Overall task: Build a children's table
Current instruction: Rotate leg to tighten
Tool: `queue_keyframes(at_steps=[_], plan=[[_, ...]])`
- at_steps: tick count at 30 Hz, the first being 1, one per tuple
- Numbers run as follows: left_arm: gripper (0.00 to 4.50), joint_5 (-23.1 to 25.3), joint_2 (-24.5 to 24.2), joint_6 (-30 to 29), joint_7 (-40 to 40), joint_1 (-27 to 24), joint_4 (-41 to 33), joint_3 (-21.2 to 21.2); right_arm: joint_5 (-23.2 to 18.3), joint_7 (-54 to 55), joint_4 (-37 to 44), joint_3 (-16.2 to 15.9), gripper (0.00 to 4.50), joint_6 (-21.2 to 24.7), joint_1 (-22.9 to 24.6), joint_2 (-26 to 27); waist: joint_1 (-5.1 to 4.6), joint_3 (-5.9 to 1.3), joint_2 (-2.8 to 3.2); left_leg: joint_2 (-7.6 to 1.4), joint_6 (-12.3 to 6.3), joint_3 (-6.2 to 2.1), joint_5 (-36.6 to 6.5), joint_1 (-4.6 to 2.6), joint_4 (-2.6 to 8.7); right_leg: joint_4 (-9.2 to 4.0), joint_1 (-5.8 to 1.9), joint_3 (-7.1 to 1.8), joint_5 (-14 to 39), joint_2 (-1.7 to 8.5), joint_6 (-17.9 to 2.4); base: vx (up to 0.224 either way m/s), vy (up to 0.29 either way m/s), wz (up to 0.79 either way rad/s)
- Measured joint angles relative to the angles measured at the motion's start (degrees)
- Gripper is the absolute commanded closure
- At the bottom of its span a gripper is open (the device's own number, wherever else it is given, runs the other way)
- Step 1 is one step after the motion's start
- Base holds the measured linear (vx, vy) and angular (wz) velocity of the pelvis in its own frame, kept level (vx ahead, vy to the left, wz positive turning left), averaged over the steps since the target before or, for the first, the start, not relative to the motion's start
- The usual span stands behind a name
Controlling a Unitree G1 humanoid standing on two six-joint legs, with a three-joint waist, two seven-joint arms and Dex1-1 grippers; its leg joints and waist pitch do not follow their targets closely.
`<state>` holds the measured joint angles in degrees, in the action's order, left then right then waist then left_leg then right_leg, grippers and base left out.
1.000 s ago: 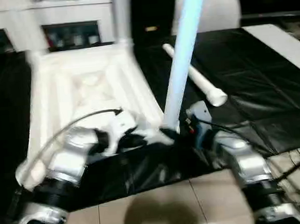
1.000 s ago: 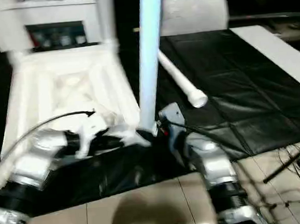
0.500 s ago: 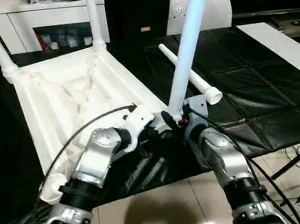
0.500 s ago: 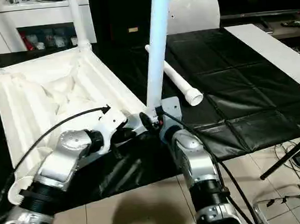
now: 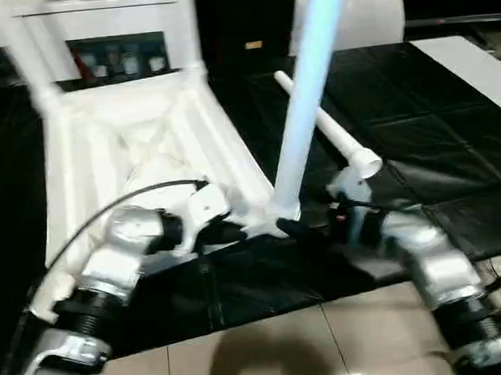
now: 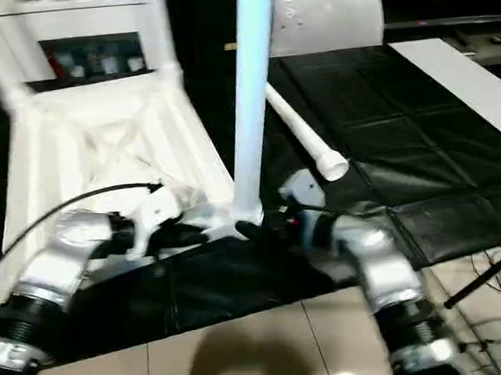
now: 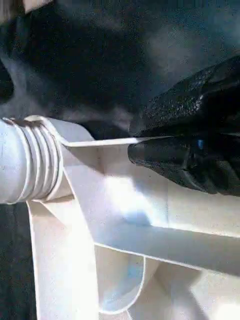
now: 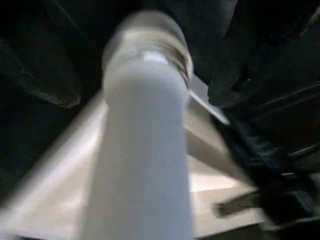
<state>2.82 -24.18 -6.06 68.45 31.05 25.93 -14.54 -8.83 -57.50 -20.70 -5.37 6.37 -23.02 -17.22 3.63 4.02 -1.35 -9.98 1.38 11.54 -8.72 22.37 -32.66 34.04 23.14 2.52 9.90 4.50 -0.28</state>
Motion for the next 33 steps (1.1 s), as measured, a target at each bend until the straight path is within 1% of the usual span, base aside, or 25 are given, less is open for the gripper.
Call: queue_keyframes(at_steps=[3,4,5,6,8,9,12,13,15,16,17,19,21,23,27,31,33], plan=[[4.50,-0.36,-0.48,1.46,2.52,0.88,1.17,-1.01,-0.03,-3.53,-0.89,-1.89,0.04,-0.86,-0.98,-0.86,0.41,0.02,-0.03,0.03,0.00,0.01,-0.02,0.07,-0.03,-0.02,0.01,0.00,0.00,0.04,-0.01,0.000,0.000,0.00],[4.50,-0.69,-1.16,2.63,4.60,1.34,1.93,-1.60,0.00,-5.82,-2.46,-2.75,0.04,-1.38,-1.94,-1.87,0.72,0.02,-0.03,0.03,0.01,0.01,-0.02,0.08,-0.05,-0.01,0.01,0.01,-0.01,0.05,-0.02,0.000,0.000,0.00],[4.50,-0.85,-1.52,3.27,5.70,1.52,2.36,-1.81,-0.02,-7.06,-3.08,-2.89,0.04,-1.58,-2.33,-2.43,1.00,0.02,-0.03,0.03,0.01,0.01,-0.02,0.08,-0.06,0.01,0.01,0.01,-0.01,0.05,-0.02,0.000,0.000,0.00],[4.50,-0.91,-1.81,4.17,6.92,1.95,3.07,-2.14,-0.07,-8.47,-3.64,-3.18,0.19,-1.58,-2.73,-3.06,1.35,0.02,-0.03,0.02,0.01,0.01,-0.01,0.08,-0.07,0.02,0.01,0.02,-0.01,0.05,-0.02,0.000,0.000,0.00],[4.50,-0.93,-2.19,5.49,9.32,2.99,4.61,-2.69,-0.11,-11.12,-4.75,-4.03,0.37,-1.52,-3.96,-3.74,1.75,0.02,-0.03,0.00,0.02,0.02,-0.01,0.08,-0.09,0.05,0.00,0.04,-0.01,0.05,-0.02,0.000,0.000,0.00],[4.50,-0.93,-2.19,5.95,10.01,3.28,5.01,-2.93,-0.13,-12.06,-4.75,-4.21,0.40,-1.52,-4.13,-3.78,1.87,0.02,-0.04,-0.01,0.02,0.02,0.00,0.08,-0.10,0.06,-0.02,0.04,-0.01,0.05,-0.02,0.000,0.000,0.00],[4.50,-0.98,-2.07,7.21,12.01,4.32,6.34,-3.83,-0.03,-14.34,-5.56,-5.52,0.75,-1.62,-4.76,-3.90,2.29,0.04,-0.07,0.00,0.02,0.03,-0.01,0.10,-0.17,0.06,-0.06,0.03,-0.01,0.07,-0.02,0.000,0.000,0.00],[4.50,-0.97,-2.10,7.54,12.61,4.67,6.62,-4.15,-0.02,-14.70,-6.30,-5.97,0.79,-1.81,-5.02,-3.89,2.40,0.05,-0.08,0.00,0.01,0.03,-0.01,0.11,-0.19,0.06,-0.06,0.02,-0.01,0.07,-0.03,0.000,0.000,0.00],[4.50,-0.98,-2.09,8.61,13.57,5.29,7.53,-4.49,-0.02,-15.84,-7.12,-6.43,0.93,-2.12,-5.39,-4.01,2.55,0.11,-0.19,0.01,0.01,0.03,-0.01,0.14,-0.21,0.06,-0.05,0.02,-0.02,0.09,-0.03,0.000,0.000,0.00],[4.50,-0.97,-2.11,9.28,14.21,5.77,8.29,-4.62,-0.02,-16.62,-7.39,-6.57,0.93,-2.24,-5.74,-4.03,2.61,0.15,-0.24,0.00,0.01,0.03,-0.01,0.14,-0.21,0.07,-0.05,0.03,-0.02,0.09,-0.03,0.000,0.000,0.00],[4.50,-0.96,-2.11,9.47,14.44,5.91,8.46,-4.70,-0.02,-16.84,-7.44,-6.60,1.11,-2.27,-5.91,-4.05,2.63,0.15,-0.25,0.00,0.01,0.03,-0.01,0.14,-0.21,0.06,-0.05,0.02,-0.02,0.09,-0.03,0.000,0.000,0.00],[4.50,-0.91,-2.17,10.41,15.21,6.40,9.17,-5.29,-0.02,-18.08,-7.55,-7.10,1.24,-2.79,-6.24,-4.20,2.69,0.17,-0.28,0.00,0.01,0.03,-0.01,0.14,-0.22,0.06,-0.05,0.02,-0.02,0.09,-0.03,0.000,0.000,0.00],[4.50,-0.85,-2.21,10.92,15.41,6.79,9.55,-5.51,-0.02,-18.67,-7.61,-7.54,1.31,-2.99,-6.24,-4.20,2.72,0.18,-0.30,0.00,0.01,0.03,-0.01,0.15,-0.22,0.06,-0.05,0.03,-0.02,0.09,-0.03,0.000,0.000,0.00],[4.50,-0.87,-2.19,11.31,15.78,7.11,10.19,-5.55,0.00,-18.96,-7.70,-7.59,1.58,-3.11,-6.25,-4.20,2.73,0.18,-0.31,0.00,0.01,0.03,-0.01,0.15,-0.22,0.06,-0.04,0.03,-0.02,0.09,-0.03,0.000,0.000,0.00],[4.50,-0.92,-2.19,11.59,15.88,7.42,10.87,-5.53,-0.06,-19.24,-8.23,-7.89,1.83,-3.41,-6.56,-4.20,2.72,0.20,-0.34,-0.01,0.01,0.03,-0.01,0.15,-0.22,0.07,-0.04,0.04,-0.02,0.09,-0.03,0.000,0.000,0.00],[4.50,-1.14,-2.19,11.52,15.84,7.51,11.16,-5.39,-0.20,-19.15,-8.20,-7.91,1.90,-3.16,-6.52,-4.10,2.71,0.20,-0.34,-0.01,0.01,0.03,-0.01,0.14,-0.22,0.08,-0.04,0.04,-0.02,0.09,-0.03,0.000,0.000,0.00],[4.50,-1.55,-2.23,10.15,15.59,6.99,10.77,-4.78,-0.66,-18.11,-7.11,-7.27,1.91,-1.23,-5.75,-3.50,2.66,0.20,-0.34,-0.02,0.01,0.03,-0.01,0.12,-0.21,0.10,-0.04,0.04,-0.02,0.08,-0.03,0.000,0.000,0.00]])
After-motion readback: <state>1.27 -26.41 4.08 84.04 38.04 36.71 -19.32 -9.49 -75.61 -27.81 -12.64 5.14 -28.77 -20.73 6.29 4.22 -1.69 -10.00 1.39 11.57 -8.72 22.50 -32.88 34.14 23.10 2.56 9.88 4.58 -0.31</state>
